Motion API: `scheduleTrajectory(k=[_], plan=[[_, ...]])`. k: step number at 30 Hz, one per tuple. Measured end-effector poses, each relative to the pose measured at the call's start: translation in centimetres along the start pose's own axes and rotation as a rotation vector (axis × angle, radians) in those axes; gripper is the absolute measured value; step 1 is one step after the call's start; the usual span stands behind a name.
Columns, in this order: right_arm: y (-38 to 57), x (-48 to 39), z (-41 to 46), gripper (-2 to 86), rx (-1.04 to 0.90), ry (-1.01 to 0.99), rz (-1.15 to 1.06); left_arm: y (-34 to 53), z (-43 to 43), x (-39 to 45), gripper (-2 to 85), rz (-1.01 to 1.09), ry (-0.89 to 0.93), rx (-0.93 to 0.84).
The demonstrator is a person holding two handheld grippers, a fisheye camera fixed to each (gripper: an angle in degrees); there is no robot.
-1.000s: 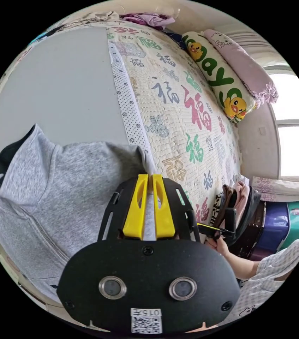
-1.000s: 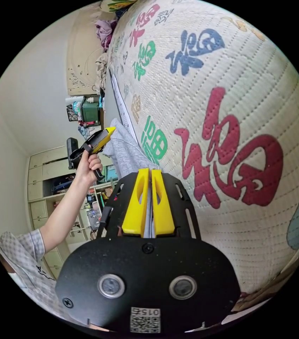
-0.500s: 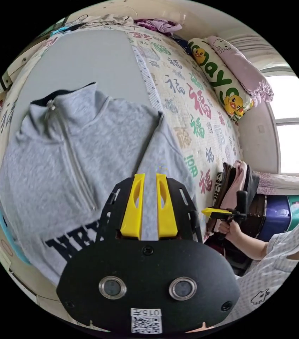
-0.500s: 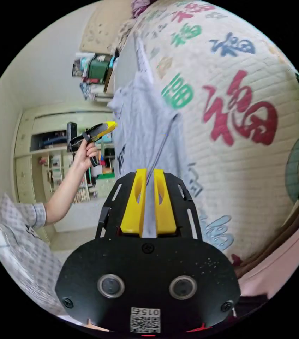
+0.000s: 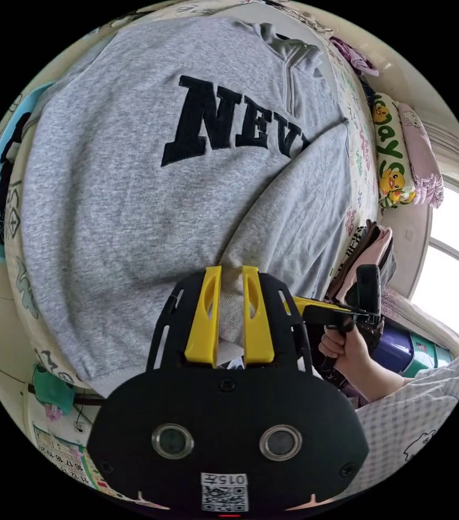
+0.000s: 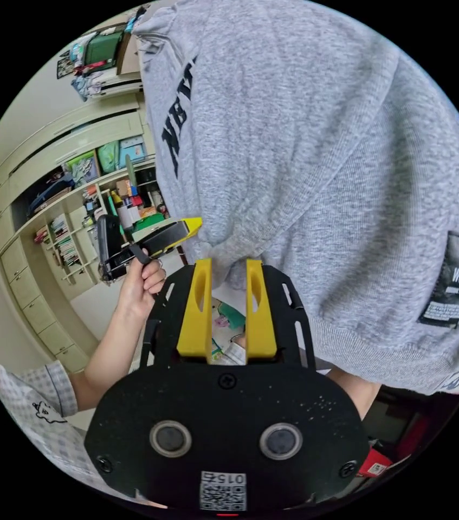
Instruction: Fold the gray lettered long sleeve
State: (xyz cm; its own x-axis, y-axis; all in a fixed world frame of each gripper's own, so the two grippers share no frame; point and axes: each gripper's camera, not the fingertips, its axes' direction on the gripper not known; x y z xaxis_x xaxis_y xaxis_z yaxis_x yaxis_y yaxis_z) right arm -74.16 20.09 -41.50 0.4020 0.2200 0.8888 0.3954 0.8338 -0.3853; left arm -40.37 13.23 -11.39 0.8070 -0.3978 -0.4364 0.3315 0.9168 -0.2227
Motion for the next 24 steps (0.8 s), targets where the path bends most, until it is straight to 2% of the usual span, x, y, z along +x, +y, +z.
scheduleTrajectory(k=[2, 6, 18, 21, 24], plan=[[-0.6, -2.0, 0.4, 5.3, 0.037, 0.028, -0.003, 0.1, -1.2, -0.5, 2.4, 0.037, 0.012, -0.014], [-1.6, -7.1, 1.1, 1.3, 0.044, 0.217, -0.002, 1.4, -6.0, -1.2, -0.2, 0.135, -0.031, 0.025], [-8.6, -21.1, 6.9, 3.0, -0.054, 0.651, -0.045, 2.8, -13.7, -5.2, 0.4, 0.28, -0.114, -0.027], [-9.7, -23.9, 6.9, 5.3, -0.029, 0.671, -0.009, 2.7, -16.5, -7.0, 0.8, 0.279, -0.058, -0.055], [-9.7, -25.6, 5.2, 5.9, 0.05, 0.552, 0.066, 3.1, -20.8, -11.4, 1.1, 0.181, 0.083, -0.008]])
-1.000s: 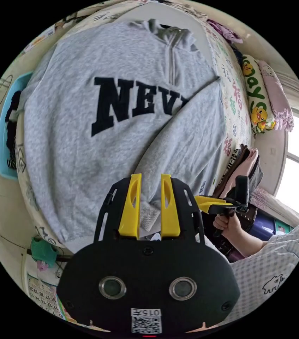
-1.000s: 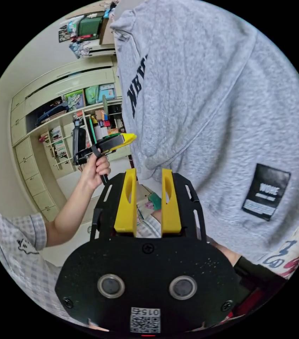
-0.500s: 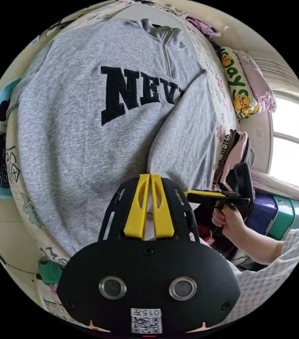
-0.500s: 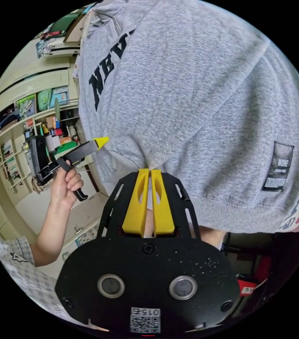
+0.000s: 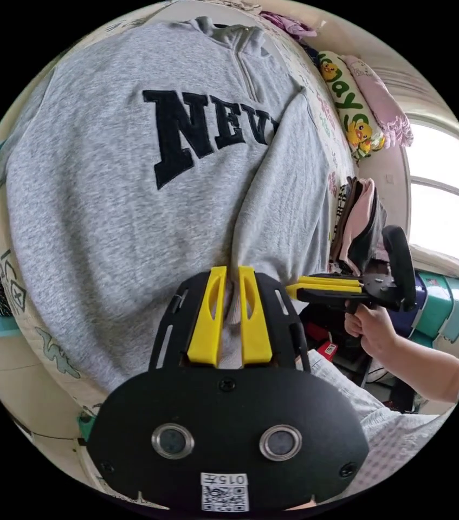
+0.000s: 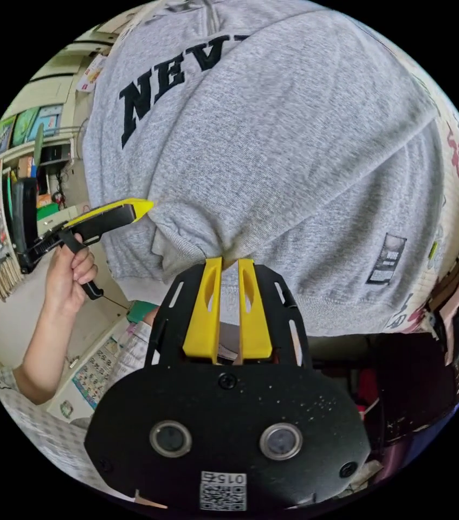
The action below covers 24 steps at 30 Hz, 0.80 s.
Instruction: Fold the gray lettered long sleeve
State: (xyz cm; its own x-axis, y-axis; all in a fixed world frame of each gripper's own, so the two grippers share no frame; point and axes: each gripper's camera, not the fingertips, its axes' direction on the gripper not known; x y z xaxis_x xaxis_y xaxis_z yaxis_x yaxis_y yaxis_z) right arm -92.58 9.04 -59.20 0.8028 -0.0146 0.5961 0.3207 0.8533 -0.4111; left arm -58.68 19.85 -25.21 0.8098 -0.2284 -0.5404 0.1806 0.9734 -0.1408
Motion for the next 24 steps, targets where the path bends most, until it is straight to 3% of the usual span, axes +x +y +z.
scheduleTrajectory(k=[4, 7, 13, 18, 24], plan=[[-0.1, -3.4, -4.1, 5.8, 0.09, 0.04, 0.021, 4.9, -9.1, -10.9, 1.8, -0.364, 0.258, 0.289], [-2.5, -10.3, -6.9, 5.8, 0.157, 0.119, -0.082, 9.3, -14.1, -19.1, 3.5, -0.636, 0.397, 0.491], [-13.3, -31.5, -6.8, 6.4, 0.205, 0.145, -0.498, 12.5, -19.1, -29.6, 7.5, -0.889, 0.676, 0.754], [-22.3, -47.9, -1.5, 7.5, 0.165, 0.288, -0.724, 10.4, -22.3, -34.5, 10.4, -0.995, 0.672, 0.828], [-28.4, -53.9, 4.2, 6.1, 0.108, 0.371, -0.751, 6.4, -26.5, -40.6, 12.1, -1.07, 0.533, 0.822]])
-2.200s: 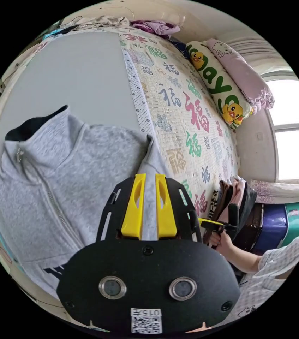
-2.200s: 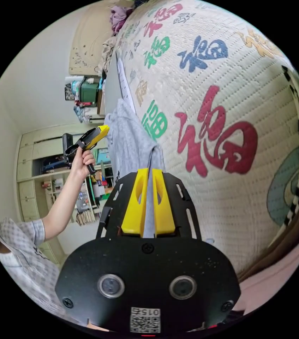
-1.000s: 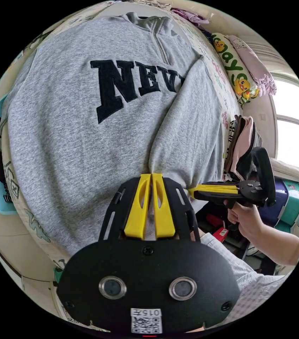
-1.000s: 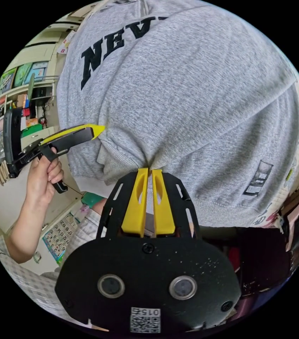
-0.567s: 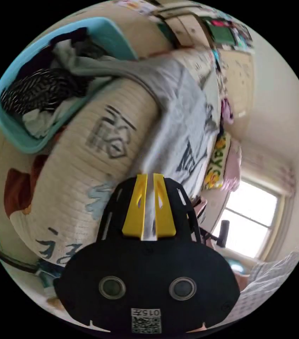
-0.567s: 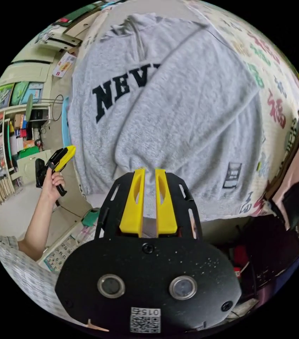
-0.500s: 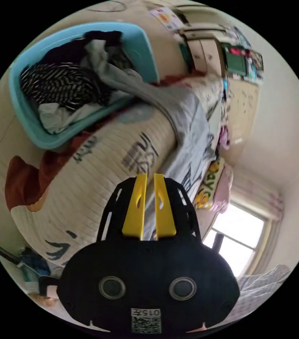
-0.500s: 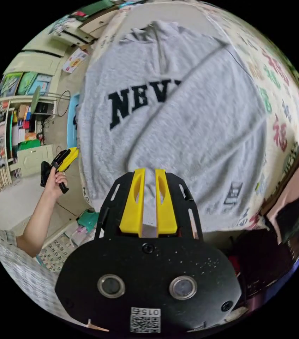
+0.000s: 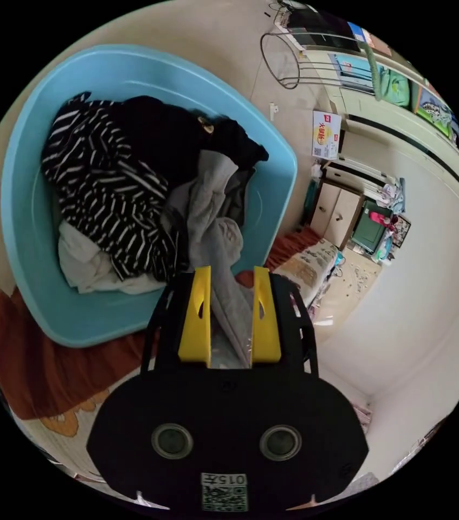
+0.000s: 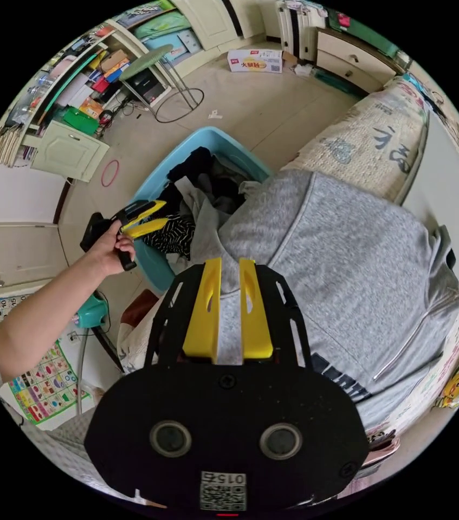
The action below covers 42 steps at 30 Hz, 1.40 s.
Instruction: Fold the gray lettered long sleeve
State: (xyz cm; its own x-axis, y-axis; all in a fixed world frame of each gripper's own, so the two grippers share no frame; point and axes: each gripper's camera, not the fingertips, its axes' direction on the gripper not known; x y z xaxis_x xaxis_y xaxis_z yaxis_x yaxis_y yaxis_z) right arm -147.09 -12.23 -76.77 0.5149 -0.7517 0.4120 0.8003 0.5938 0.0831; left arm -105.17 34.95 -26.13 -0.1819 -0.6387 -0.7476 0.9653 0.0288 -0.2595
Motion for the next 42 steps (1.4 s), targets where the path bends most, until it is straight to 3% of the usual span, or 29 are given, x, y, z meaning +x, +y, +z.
scheduleTrajectory(k=[4, 7, 11, 14, 16, 20, 23, 29, 34, 38, 42], plan=[[-0.7, -2.0, 3.5, 5.5, -0.021, 0.122, -0.023, -3.9, -0.1, 1.7, 13.3, 0.039, -0.162, 0.089], [-1.5, -3.6, 4.6, 4.4, -0.035, 0.224, -0.089, -5.9, 1.1, 2.2, 13.7, 0.078, -0.184, 0.081], [-1.8, -0.7, 4.7, 3.6, -0.022, 0.117, -0.045, -7.1, 3.2, 1.7, 13.6, 0.055, -0.177, 0.03], [-1.6, 1.5, 4.9, 3.3, -0.018, 0.047, -0.036, -6.6, 3.4, 0.4, 8.2, 0.014, -0.218, 0.059], [-1.3, 1.8, 5.2, 3.1, -0.017, 0.069, -0.053, -5.5, 2.5, -0.9, 2.3, 0.011, -0.164, 0.093], [0.4, 3.0, 5.7, 2.9, 0.024, 0.113, -0.045, -2.7, -0.3, -2.3, 0.2, 0.066, -0.061, 0.141], [1.7, 5.7, 5.2, 2.7, 0.045, 0.04, 0.044, 1.0, -3.6, -2.5, -0.2, 0.15, 0.084, 0.178], [8.3, 12.4, -0.4, 0.7, 0.199, -0.233, 0.216, 11.1, -11.6, 1.6, -0.4, 0.573, 0.381, 0.182], [18.5, 17.8, -5.6, 0.6, 0.311, -0.31, 0.283, 25.1, -14.3, 7.6, -0.4, 1.011, 0.544, -0.055], [30.0, 23.9, -9.8, 2.5, 0.445, -0.381, 0.317, 36.4, -12.7, 10.2, -0.4, 1.26, 0.542, -0.303], [39.6, 29.1, -15.3, 9.5, 0.638, -0.606, 0.119, 46.6, -9.5, 8.9, -0.4, 1.364, 0.469, -0.447]])
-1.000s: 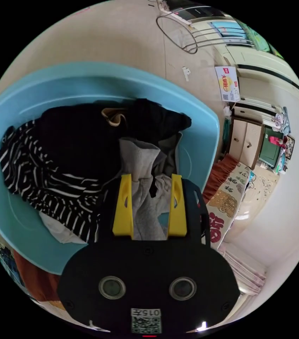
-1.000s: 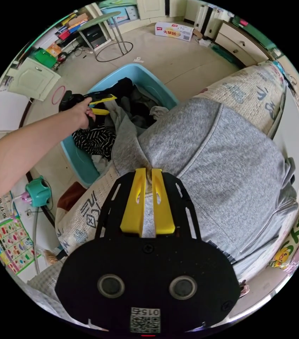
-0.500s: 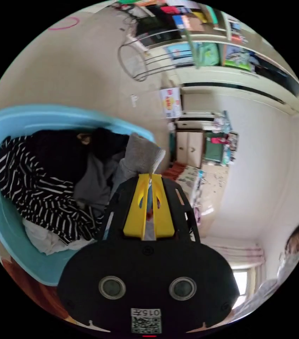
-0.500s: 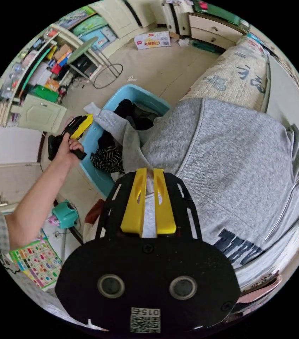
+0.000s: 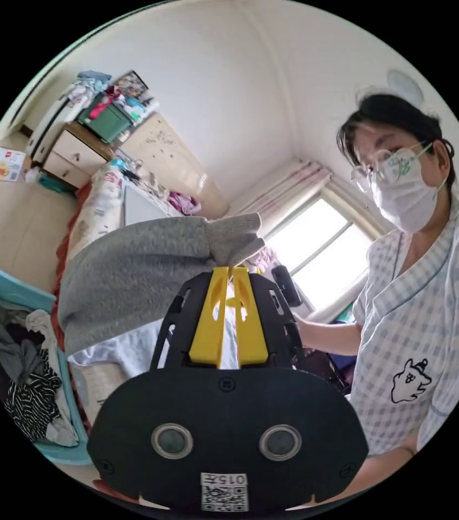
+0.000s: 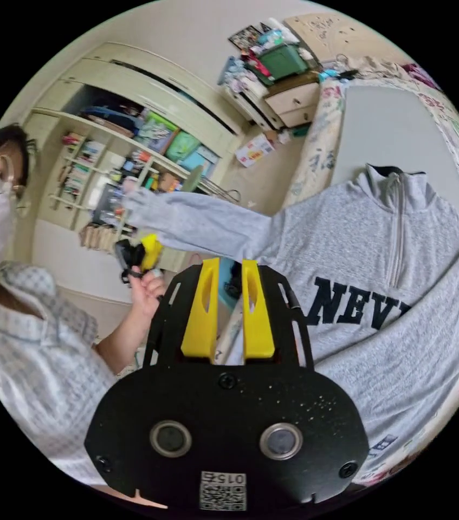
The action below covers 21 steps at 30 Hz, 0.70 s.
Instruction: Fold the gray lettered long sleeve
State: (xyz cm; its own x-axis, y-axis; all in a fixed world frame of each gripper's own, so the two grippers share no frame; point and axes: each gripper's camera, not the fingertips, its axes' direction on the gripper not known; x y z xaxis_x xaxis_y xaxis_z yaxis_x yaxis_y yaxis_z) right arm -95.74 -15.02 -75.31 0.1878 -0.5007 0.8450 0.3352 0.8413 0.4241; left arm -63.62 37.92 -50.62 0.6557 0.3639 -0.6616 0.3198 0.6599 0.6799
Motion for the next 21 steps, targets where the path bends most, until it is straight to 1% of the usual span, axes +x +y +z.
scheduleTrajectory(k=[2, 3, 5, 7, 8, 9, 11, 13, 14, 17, 19, 21], plan=[[1.0, -0.3, -3.4, 12.6, 0.026, -0.013, -0.097, 1.6, 3.1, 1.6, -0.3, 0.001, -0.008, -0.053], [1.6, -0.1, -4.7, 14.1, 0.013, 0.015, -0.143, 2.6, 5.0, 2.5, -0.3, 0.005, -0.019, -0.088], [2.6, 1.9, -5.6, 15.3, -0.041, 0.016, -0.149, 4.0, 8.0, 3.8, -0.3, 0.009, -0.034, -0.14], [4.1, 5.4, -5.9, 14.1, -0.109, -0.079, -0.076, 5.8, 11.9, 5.1, -0.3, 0.009, -0.05, -0.196], [5.6, 8.0, -6.2, 12.0, -0.126, -0.134, -0.011, 6.2, 12.8, 5.3, -0.3, 0.0, -0.054, -0.208], [7.7, 10.6, -7.1, 8.5, -0.099, -0.149, 0.08, 7.1, 14.4, 5.7, -0.3, -0.018, -0.06, -0.226], [10.9, 13.5, -9.1, 5.4, -0.047, -0.183, 0.169, 8.3, 16.5, 6.2, -0.4, -0.047, -0.073, -0.246], [13.9, 15.6, -11.7, 4.4, -0.017, -0.14, 0.228, 9.6, 18.5, 6.9, -0.6, -0.074, -0.029, -0.216], [15.8, 16.6, -13.7, 4.0, 0.004, -0.086, 0.25, 9.9, 18.9, 7.0, -0.6, -0.083, -0.024, -0.21], [20.5, 19.5, -19.2, 3.6, 0.088, -0.067, 0.312, 11.4, 20.5, 6.7, -0.4, -0.159, -0.058, -0.196], [23.3, 21.4, -22.3, 3.5, 0.131, -0.064, 0.358, 12.9, 21.6, 5.4, 0.5, -0.261, -0.085, -0.179], [26.6, 23.9, -25.3, 3.6, 0.134, 0.009, 0.405, 14.2, 22.2, 3.8, 1.6, -0.349, -0.128, -0.16]])
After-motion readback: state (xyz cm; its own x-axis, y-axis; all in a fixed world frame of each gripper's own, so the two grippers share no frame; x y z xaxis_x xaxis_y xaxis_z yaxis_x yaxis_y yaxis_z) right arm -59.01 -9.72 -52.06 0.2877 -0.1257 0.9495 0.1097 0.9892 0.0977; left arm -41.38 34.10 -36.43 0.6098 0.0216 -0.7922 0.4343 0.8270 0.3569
